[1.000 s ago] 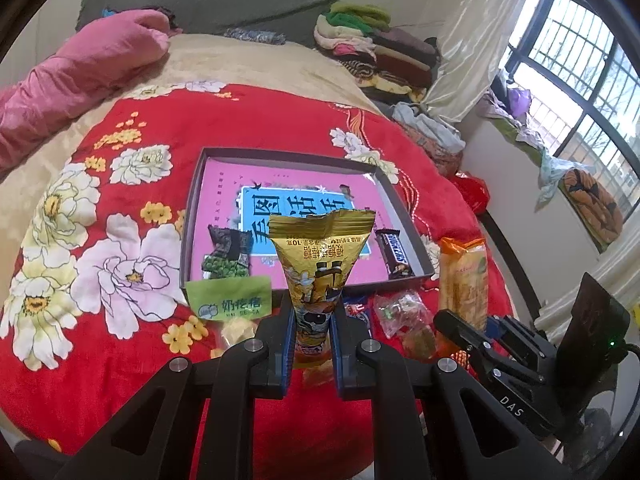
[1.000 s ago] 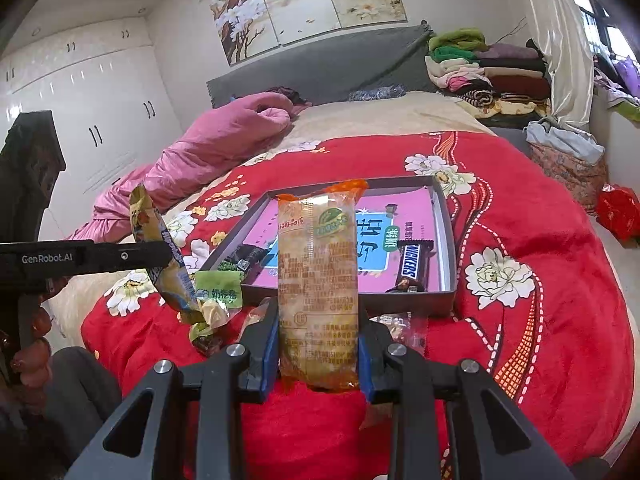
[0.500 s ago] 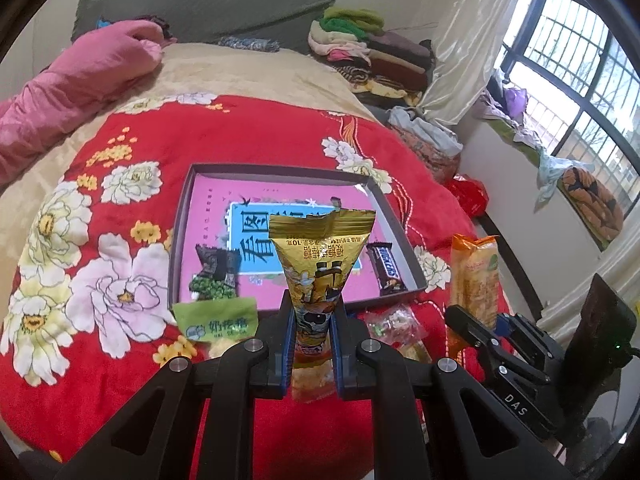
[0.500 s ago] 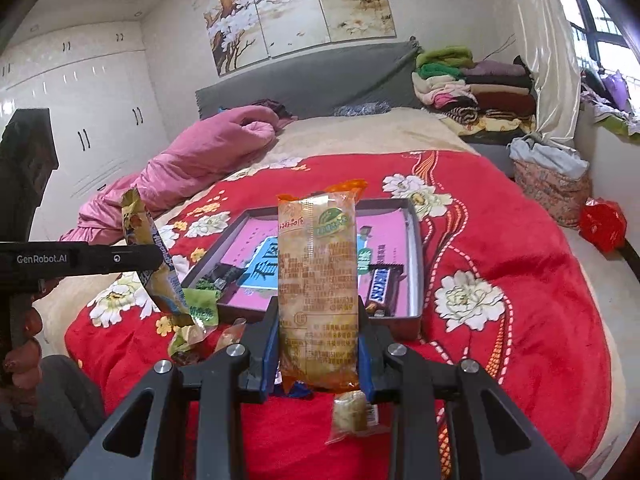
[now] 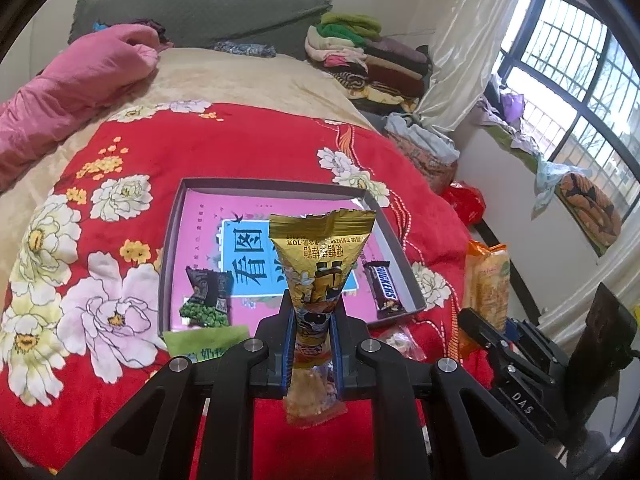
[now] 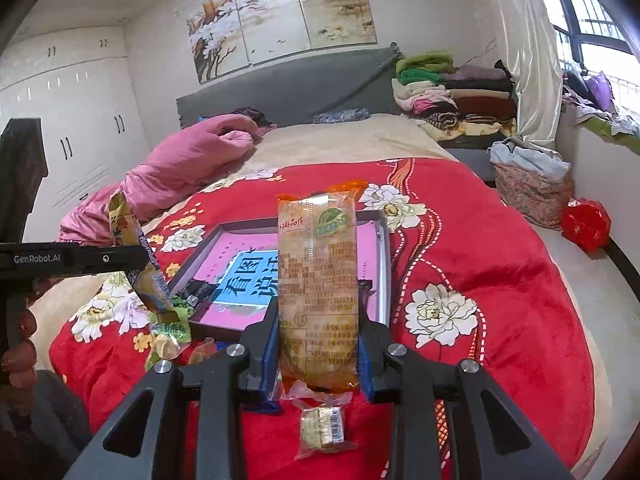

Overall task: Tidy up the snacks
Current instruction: 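Carry the bread packet over the tray with the right tool while the left tool carries the yellow stick there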

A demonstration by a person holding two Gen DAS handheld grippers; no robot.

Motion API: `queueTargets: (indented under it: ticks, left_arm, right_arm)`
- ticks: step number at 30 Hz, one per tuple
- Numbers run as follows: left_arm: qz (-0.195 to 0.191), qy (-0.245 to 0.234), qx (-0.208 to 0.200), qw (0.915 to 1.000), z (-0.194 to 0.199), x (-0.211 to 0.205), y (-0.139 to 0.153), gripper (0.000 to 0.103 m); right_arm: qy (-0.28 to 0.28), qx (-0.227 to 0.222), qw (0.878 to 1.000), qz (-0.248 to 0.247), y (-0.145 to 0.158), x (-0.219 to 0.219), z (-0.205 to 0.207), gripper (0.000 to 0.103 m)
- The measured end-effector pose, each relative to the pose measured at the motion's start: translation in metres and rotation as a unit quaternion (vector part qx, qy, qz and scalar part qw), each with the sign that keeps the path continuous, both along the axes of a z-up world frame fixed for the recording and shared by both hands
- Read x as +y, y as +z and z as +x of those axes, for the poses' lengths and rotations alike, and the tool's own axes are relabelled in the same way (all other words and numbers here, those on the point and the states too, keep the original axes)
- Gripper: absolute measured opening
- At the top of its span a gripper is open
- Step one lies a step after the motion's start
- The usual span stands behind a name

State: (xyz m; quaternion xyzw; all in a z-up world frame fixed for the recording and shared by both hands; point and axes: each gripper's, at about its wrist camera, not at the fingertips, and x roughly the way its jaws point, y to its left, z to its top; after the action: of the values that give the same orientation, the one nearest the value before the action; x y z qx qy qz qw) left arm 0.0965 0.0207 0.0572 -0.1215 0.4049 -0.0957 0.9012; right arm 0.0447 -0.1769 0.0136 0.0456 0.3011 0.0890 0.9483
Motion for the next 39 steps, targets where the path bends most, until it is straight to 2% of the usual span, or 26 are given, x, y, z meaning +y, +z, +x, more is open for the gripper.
queueTargets:
  ticks: [16, 25, 36, 39]
  left_arm:
    - [-0.02, -0.013, 0.015, 0.9996, 0.035, -0.002, -0.015, 0.015]
    - [-0.037, -0.012, 0.03, 0.9988, 0.054, 0.01, -0.036, 0.015]
    - [-0.027, -0.015, 0.036, 0.9989, 0.068, 0.016, -0.053, 0.015]
    - [-0.036, -0.017, 0.042, 0.9983, 0.073, 0.018, -0.059, 0.015]
  right_arm:
    - [-0.02, 0.008, 1.0, -0.014, 0.001, -0.003, 0.016, 0.032]
    - [-0.019, 0.021, 0.999, -0.026, -0.005, 0.01, 0.031, 0.032]
    - [-0.021, 0.024, 0.999, -0.017, -0.006, 0.024, 0.052, 0.032]
    - [-0.021, 0.023, 0.999, -0.014, -0.006, 0.027, 0.057, 0.032]
